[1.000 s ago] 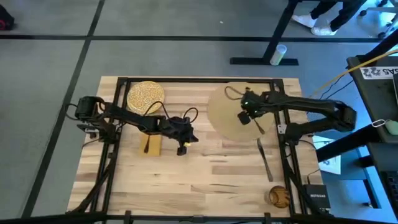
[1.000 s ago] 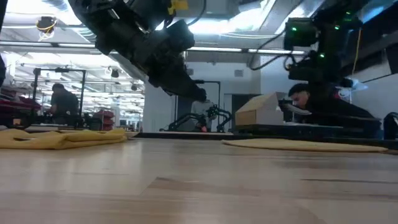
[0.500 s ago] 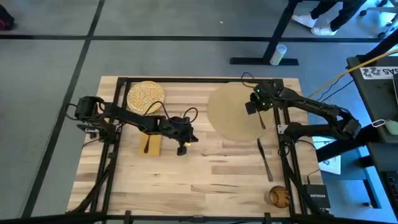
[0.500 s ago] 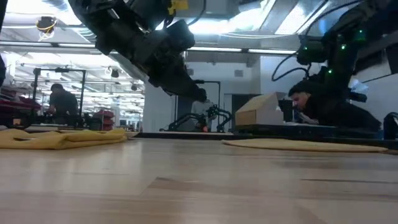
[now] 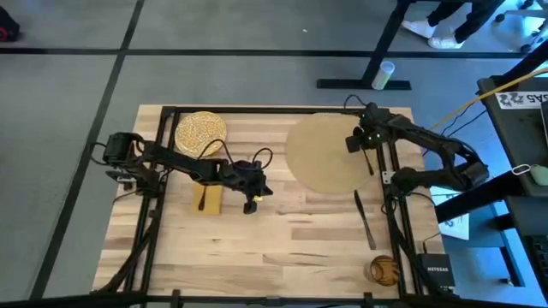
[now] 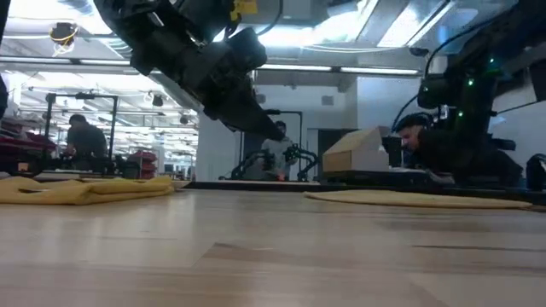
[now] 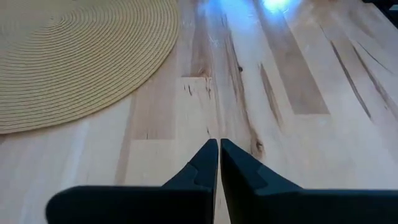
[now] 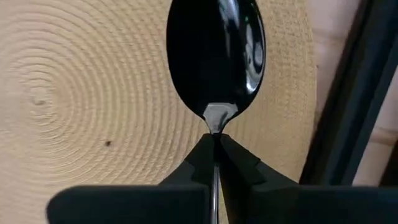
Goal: Set table place
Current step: Put the spoon on the woven mat
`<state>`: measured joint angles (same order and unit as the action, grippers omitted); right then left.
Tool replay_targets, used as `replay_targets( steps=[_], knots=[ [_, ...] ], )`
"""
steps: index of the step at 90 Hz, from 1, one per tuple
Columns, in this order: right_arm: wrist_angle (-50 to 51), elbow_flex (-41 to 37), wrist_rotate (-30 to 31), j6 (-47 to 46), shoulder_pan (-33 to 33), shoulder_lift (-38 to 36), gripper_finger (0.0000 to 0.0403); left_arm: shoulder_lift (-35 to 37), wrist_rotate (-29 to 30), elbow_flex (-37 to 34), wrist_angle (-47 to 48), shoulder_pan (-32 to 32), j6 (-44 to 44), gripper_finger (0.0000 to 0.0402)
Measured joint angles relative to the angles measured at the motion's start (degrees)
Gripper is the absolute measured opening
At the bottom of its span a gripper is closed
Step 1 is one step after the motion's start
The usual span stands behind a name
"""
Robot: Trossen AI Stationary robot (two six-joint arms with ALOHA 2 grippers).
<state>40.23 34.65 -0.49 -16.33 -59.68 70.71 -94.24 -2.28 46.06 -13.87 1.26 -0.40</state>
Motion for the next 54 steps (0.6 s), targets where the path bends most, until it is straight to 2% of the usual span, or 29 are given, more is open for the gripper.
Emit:
replay_targets(
  steps=[32,54],
  knots=[
    [-5.6,0.1,-3.9,-0.2,-1.2,8.4,0.0000,0.0,0.0,0.0,0.2,0.0,0.0,0.0000],
    [-6.3,0.3,-4.1,-1.3,-1.1,9.4,0.0000,0.0,0.0,0.0,1.4,-0.1,0.0,0.0000]
  ],
)
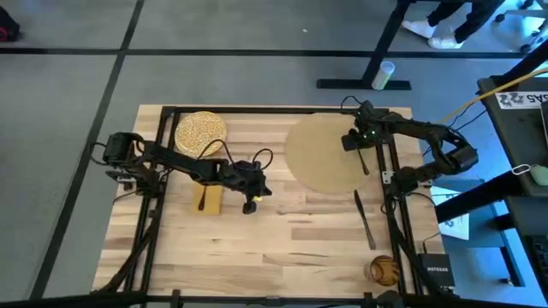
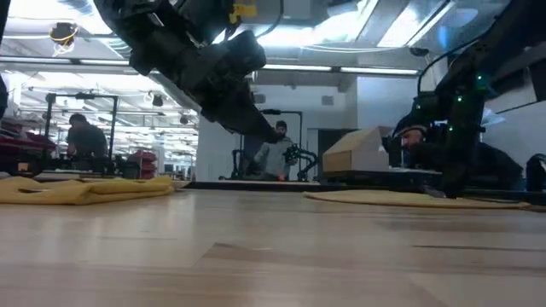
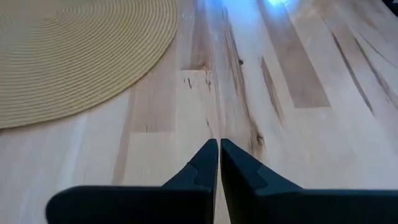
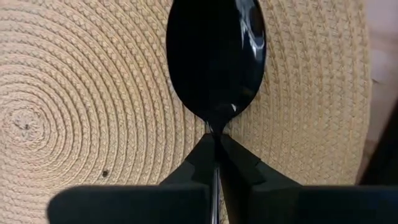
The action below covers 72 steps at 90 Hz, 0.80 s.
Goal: Set table place
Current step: Put the spoon on the woven mat
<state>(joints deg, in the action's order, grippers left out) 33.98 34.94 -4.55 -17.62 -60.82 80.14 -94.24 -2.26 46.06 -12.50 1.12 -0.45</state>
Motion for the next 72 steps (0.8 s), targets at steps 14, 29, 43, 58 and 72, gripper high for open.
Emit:
replay_targets(
  steps=[14,29,43,58,72],
  knots=[
    [-0.1,-0.1,0.4,-0.4,0.0,0.0,0.0009,0.0,0.0,0.0,0.0,0.0,0.0,0.0000],
    [-0.2,-0.2,0.5,-1.4,0.0,-0.3,0.0048,0.0,0.0,0.0,0.0,0.0,0.0,0.0000],
    [0.0,-0.3,2.8,-1.7,0.1,-1.1,0.0090,0.0,0.0,0.0,0.0,0.0,0.0,0.0000],
    [-0.1,-0.3,5.8,-3.1,0.0,-1.4,0.0106,0.0,0.0,0.0,-0.1,0.0,0.0,0.0000],
    [-1.6,-0.3,6.1,-4.3,0.0,-1.5,0.0107,0.0,0.0,0.0,-0.1,0.0,0.0,0.0000]
  ],
)
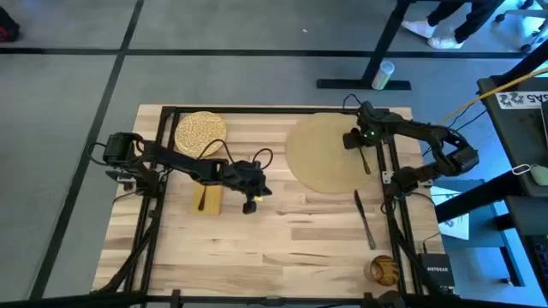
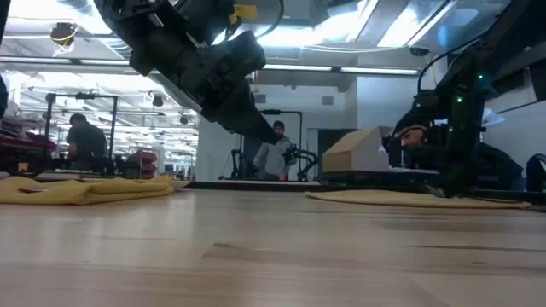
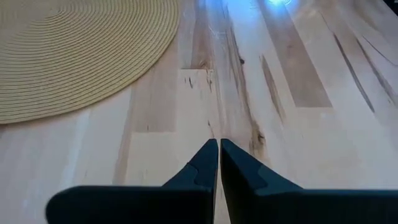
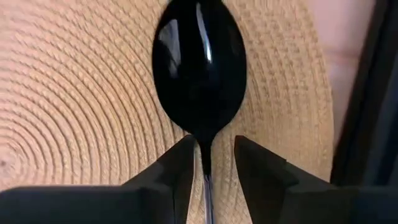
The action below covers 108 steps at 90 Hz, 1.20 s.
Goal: Set table place
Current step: Put the spoon on the woven mat, then put the knife to the left of the spoon on the woven mat
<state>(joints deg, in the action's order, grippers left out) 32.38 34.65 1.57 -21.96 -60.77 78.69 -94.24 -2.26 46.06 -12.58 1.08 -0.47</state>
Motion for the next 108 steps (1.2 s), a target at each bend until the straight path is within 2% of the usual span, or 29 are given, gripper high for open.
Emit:
replay_targets(
  steps=[69,90,108],
  knots=[
    [-0.8,0.0,2.8,-0.1,0.0,-0.5,0.0108,0.0,0.0,0.0,0.1,0.0,-0.1,0.0000],
    [-0.9,0.1,0.9,6.1,0.3,-6.0,0.0108,0.0,0.0,0.0,0.3,0.0,-0.6,0.0000],
    [3.5,0.1,-4.3,10.6,4.8,-14.1,0.0108,0.0,0.0,0.0,0.5,0.0,-0.6,0.0000]
  ],
)
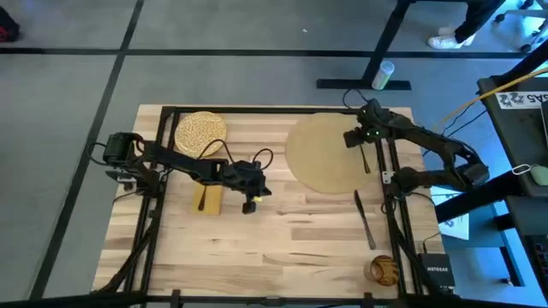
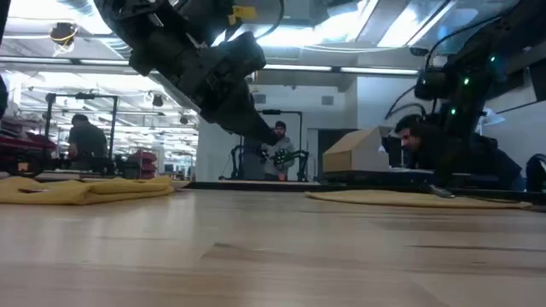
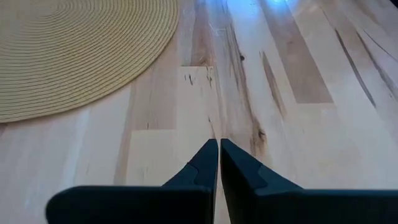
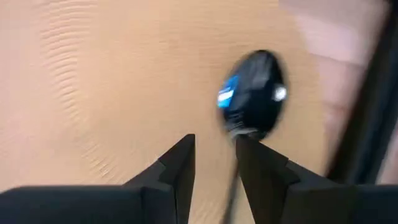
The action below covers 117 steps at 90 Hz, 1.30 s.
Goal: Set table place
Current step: Put the knife to the left of the spoon on the woven mat
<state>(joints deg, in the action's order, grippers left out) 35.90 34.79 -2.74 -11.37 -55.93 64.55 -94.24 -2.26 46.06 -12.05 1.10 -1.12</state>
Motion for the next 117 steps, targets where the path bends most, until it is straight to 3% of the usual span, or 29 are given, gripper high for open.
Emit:
replay_targets(
  steps=[17,42,62,79,86,117],
  knots=[
    [7.3,0.0,-2.8,-2.4,10.6,-6.8,0.0108,0.0,0.0,0.0,0.0,0.0,-0.6,0.0000],
    [15.6,0.0,-2.4,-17.3,31.5,-11.4,0.0108,0.0,0.0,0.0,-0.1,0.0,-0.4,0.0000],
    [18.8,0.0,-1.0,-31.0,50.0,-11.5,0.0098,0.0,0.0,0.0,-0.1,0.0,0.0,0.0000],
    [19.6,0.0,1.1,-40.8,64.6,-11.4,0.0019,0.0,0.0,0.0,-0.1,0.1,1.2,0.0000],
    [19.8,0.0,1.9,-44.8,69.9,-10.4,0.0008,0.0,0.0,0.0,-0.1,0.0,2.5,0.0000],
    [24.5,0.0,2.3,-55.8,84.4,-1.6,0.0000,0.0,-0.1,0.0,-2.0,0.1,15.3,0.0000]
  ],
)
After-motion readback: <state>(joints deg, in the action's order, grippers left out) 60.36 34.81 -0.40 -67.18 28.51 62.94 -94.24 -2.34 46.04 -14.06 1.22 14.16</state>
